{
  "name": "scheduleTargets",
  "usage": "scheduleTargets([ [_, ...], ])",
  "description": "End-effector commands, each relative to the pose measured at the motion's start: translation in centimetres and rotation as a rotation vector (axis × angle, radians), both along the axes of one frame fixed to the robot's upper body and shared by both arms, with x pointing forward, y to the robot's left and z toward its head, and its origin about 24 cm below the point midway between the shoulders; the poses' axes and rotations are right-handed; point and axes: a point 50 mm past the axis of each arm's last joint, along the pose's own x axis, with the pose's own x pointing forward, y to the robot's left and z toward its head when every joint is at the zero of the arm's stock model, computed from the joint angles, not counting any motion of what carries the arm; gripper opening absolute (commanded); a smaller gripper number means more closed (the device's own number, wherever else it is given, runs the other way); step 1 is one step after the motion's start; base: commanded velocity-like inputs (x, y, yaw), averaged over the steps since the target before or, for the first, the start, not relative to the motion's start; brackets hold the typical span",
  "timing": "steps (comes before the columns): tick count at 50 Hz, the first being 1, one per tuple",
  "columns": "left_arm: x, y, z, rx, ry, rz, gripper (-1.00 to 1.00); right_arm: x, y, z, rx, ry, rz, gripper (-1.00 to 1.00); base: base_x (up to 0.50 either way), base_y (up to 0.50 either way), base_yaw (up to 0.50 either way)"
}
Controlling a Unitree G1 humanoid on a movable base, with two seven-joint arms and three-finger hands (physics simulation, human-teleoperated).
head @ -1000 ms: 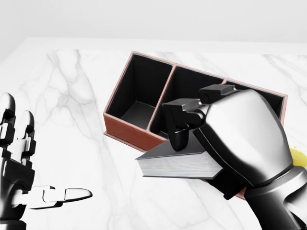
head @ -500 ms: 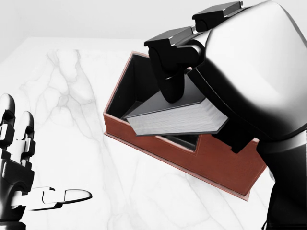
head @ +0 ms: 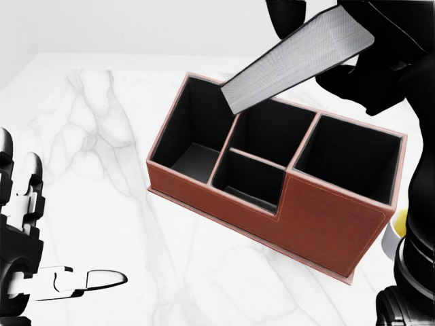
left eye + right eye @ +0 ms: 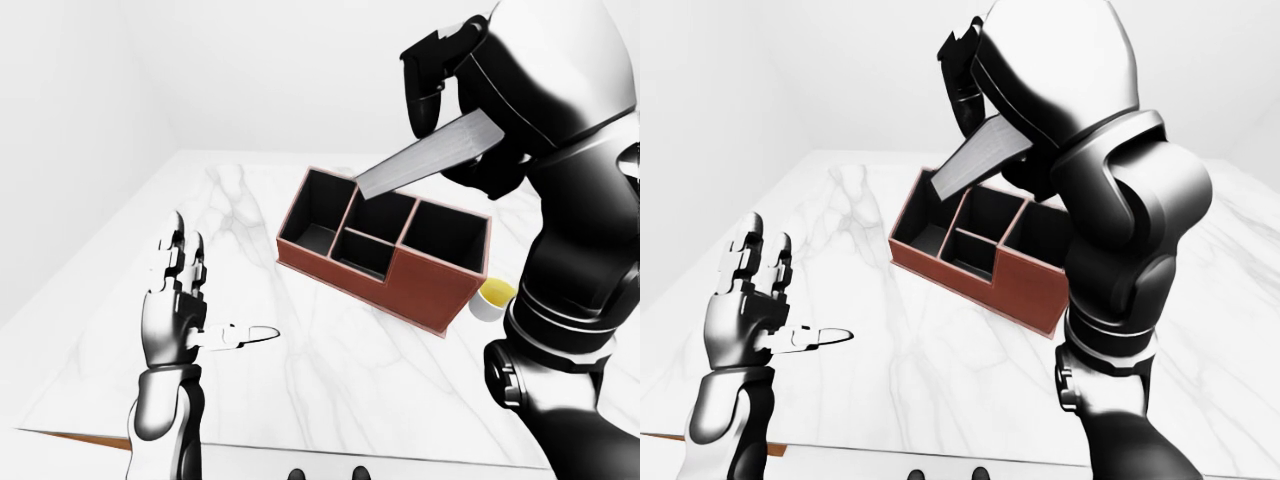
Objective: Pick up the book and place it in the right compartment of the caddy.
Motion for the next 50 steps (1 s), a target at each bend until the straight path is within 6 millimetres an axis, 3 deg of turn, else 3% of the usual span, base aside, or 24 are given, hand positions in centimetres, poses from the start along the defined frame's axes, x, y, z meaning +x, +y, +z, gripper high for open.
scheduleTargets([
  [1,0.1,0.0,0.0,0.0,0.0,-0.003,1.0,2.0,-1.3,1.3,-0.009,0.038,-0.079,-1.0,0.0,0.0,0.0],
  [14,0.0,0.0,0.3,0.006,-0.013,-0.003,1.0,4.6,-2.0,0.9,-0.041,0.113,-0.149,-1.0,0.0,0.0,0.0],
  [27,-0.9,0.0,1.2,0.01,-0.054,-0.002,1.0,7.9,-3.2,-2.1,-0.06,0.191,-0.248,-1.0,0.0,0.0,0.0],
  [40,-1.0,0.1,0.7,0.01,-0.03,-0.001,1.0,11.5,-5.3,-5.0,-0.05,0.214,-0.378,-1.0,0.0,0.0,0.0],
  [50,-0.9,0.2,0.5,0.01,-0.02,0.001,1.0,12.6,-5.7,-6.0,-0.057,0.228,-0.411,-1.0,0.0,0.0,0.0],
])
